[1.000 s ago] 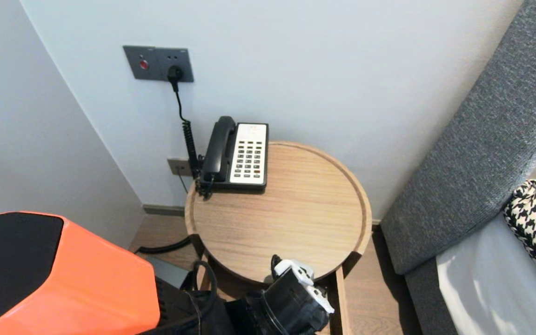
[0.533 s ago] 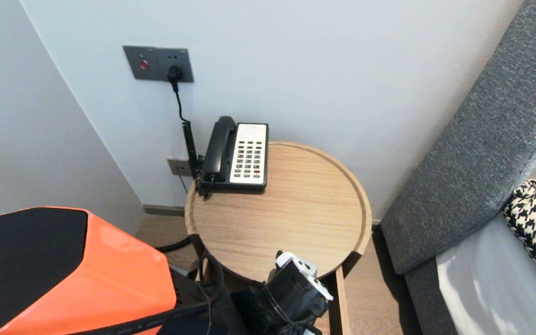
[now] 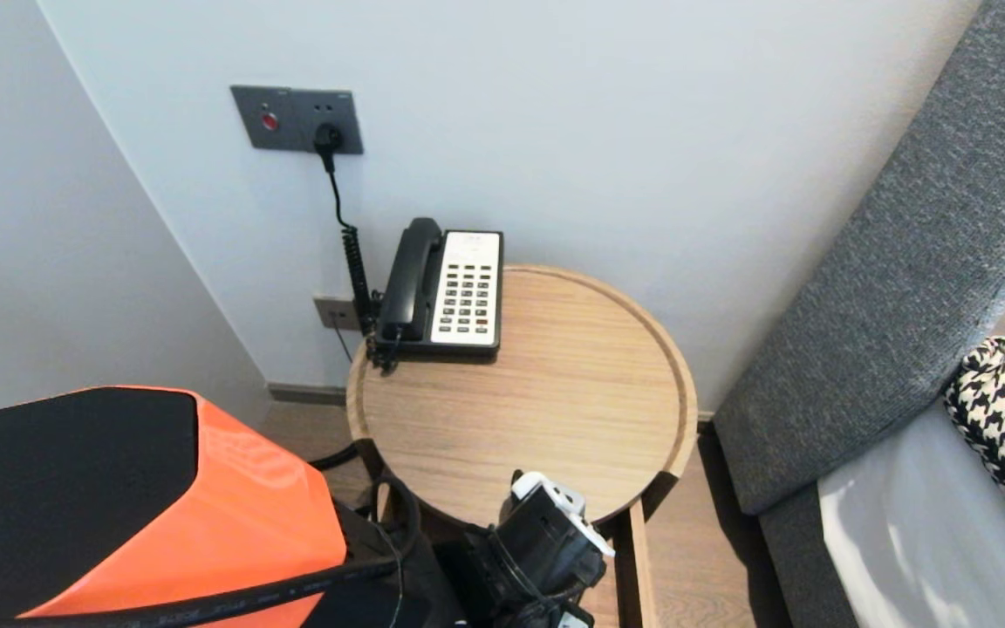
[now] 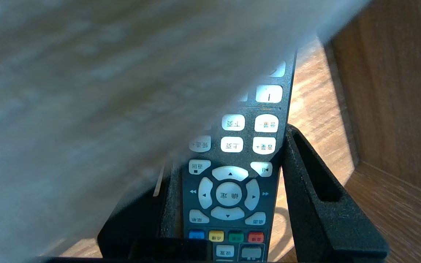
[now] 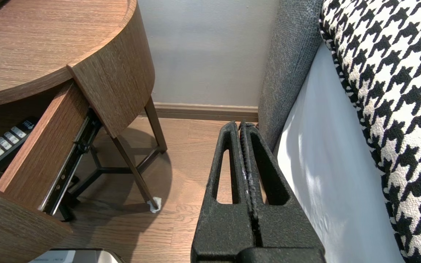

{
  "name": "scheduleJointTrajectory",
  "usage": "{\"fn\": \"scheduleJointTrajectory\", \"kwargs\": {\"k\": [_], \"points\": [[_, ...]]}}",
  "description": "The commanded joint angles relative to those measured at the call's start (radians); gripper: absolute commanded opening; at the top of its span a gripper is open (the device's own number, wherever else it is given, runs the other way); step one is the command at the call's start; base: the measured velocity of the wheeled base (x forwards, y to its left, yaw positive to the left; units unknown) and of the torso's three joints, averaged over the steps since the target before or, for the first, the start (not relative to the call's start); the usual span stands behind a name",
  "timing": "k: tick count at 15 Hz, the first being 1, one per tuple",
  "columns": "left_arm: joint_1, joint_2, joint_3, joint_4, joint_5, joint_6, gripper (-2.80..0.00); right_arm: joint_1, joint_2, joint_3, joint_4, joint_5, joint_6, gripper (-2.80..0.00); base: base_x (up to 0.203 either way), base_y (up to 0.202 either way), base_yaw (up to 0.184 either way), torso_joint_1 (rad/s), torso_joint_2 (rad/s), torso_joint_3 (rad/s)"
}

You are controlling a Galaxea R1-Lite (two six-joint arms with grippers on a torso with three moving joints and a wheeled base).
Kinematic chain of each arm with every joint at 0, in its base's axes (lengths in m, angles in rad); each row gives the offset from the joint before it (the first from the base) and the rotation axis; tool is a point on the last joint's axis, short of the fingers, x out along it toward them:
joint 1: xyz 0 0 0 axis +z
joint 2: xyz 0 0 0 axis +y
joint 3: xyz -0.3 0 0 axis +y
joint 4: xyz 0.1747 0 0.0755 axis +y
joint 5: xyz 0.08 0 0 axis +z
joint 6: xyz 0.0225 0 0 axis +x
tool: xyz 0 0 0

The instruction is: Put the remote controls on the table in the drawer one by one

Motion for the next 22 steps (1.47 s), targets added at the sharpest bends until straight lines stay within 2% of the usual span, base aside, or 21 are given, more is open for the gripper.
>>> {"fn": "scheduleJointTrajectory", "kwargs": {"k": [1, 14, 15, 22], "points": [[0.004, 0.012, 0.0, -0.002, 0.003, -0.004, -2.8, 0.0, 0.0, 0.026, -0.001, 0.0, 0.0, -2.8, 0.0, 0.0, 0.0, 0.0, 0.0, 0.0], [0.006, 0.01, -0.008, -0.002, 0.004, -0.011, -2.8, 0.0, 0.001, 0.025, -0.001, 0.0, 0.001, -2.8, 0.0, 0.0, 0.0, 0.0, 0.0, 0.0], [0.006, 0.009, -0.008, -0.001, 0.006, -0.01, 0.0, 0.0, 0.001, 0.026, -0.001, 0.0, 0.0, -2.8, 0.0, 0.0, 0.0, 0.0, 0.0, 0.0], [-0.006, -0.01, -0.011, -0.006, 0.014, -0.016, 0.0, 0.0, 0.001, 0.025, -0.001, 0.0, 0.001, -2.8, 0.0, 0.0, 0.0, 0.0, 0.0, 0.0]]}}
